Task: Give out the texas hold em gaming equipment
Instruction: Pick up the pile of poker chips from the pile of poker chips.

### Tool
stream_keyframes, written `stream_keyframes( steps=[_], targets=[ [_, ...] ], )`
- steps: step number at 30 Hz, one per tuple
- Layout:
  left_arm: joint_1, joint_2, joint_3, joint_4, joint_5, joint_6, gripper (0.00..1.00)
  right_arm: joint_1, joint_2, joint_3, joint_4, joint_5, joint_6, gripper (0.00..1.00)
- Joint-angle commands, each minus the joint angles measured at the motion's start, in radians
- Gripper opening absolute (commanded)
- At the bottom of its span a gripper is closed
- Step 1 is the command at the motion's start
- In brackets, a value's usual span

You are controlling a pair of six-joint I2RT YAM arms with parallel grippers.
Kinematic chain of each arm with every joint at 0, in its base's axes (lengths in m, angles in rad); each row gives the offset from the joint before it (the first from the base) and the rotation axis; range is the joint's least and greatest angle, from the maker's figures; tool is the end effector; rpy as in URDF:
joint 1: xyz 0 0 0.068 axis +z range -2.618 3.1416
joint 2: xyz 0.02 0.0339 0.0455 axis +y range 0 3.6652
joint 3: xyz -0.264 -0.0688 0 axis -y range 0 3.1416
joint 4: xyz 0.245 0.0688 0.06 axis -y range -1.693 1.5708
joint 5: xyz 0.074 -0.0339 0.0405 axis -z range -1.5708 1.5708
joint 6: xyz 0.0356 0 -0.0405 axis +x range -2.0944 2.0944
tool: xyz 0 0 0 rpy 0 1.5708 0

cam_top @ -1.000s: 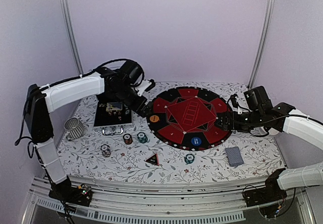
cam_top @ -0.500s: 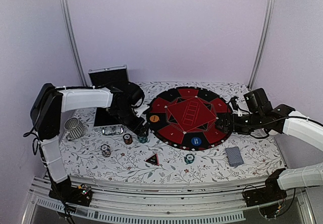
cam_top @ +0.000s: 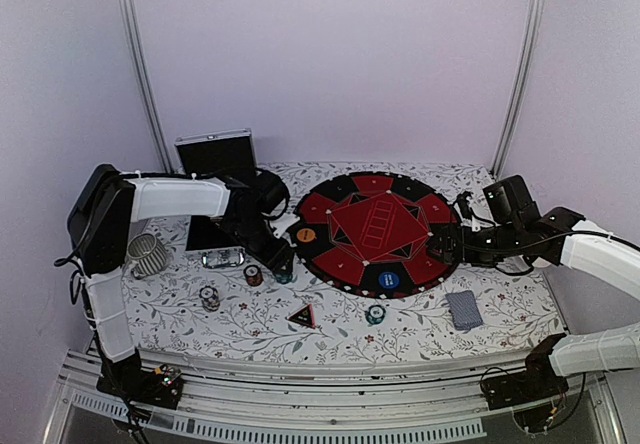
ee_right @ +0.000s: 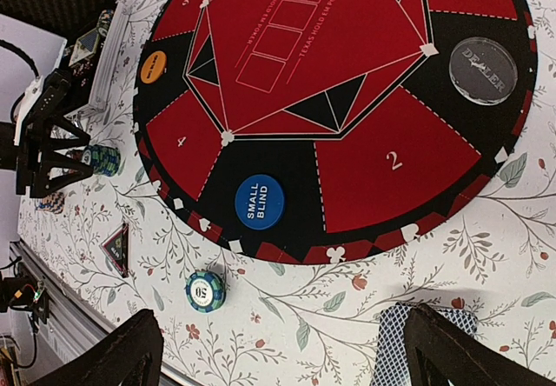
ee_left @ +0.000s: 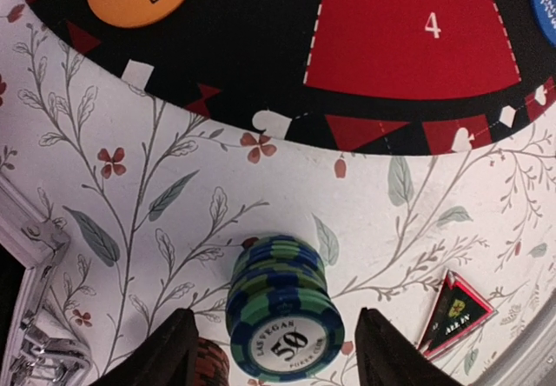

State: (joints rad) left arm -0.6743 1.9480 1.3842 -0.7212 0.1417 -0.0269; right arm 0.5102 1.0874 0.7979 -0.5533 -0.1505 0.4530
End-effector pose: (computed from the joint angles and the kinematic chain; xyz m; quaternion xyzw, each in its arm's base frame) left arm 0.2993 -0.2457 0.1739 0.3236 0.9328 -0.1146 0.1093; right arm 0.1910 0.1130 0.2533 -0.0534 0.9307 0.2267 0.2821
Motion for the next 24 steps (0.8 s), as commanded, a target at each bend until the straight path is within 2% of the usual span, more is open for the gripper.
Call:
stream_keyframes(
  steps=[1,9,17,18,21,24],
  targets=[
    [-0.014,0.009,-0.016,0.009,0.018,0.011,0.64,-0.002,-0.008,-0.006,0.004,0.006,-0.002,0.99],
    [-0.020,0.053,-0.014,0.009,0.031,0.016,0.65,-0.001,-0.010,-0.006,0.003,0.007,-0.003,0.99],
    [-0.024,0.052,-0.007,0.009,0.007,0.019,0.49,-0.001,-0.014,-0.003,0.000,0.011,-0.004,0.99],
    [-0.025,0.047,-0.004,0.008,0.007,0.020,0.49,-0.001,-0.015,-0.002,-0.002,0.011,-0.005,0.99],
    [-0.025,0.042,0.007,0.001,0.000,0.021,0.60,-0.002,-0.012,-0.003,-0.001,0.012,-0.005,0.99],
    [-0.024,0.042,0.017,0.000,-0.006,0.022,0.61,-0.002,-0.009,-0.003,-0.002,0.012,-0.005,0.99]
  ],
)
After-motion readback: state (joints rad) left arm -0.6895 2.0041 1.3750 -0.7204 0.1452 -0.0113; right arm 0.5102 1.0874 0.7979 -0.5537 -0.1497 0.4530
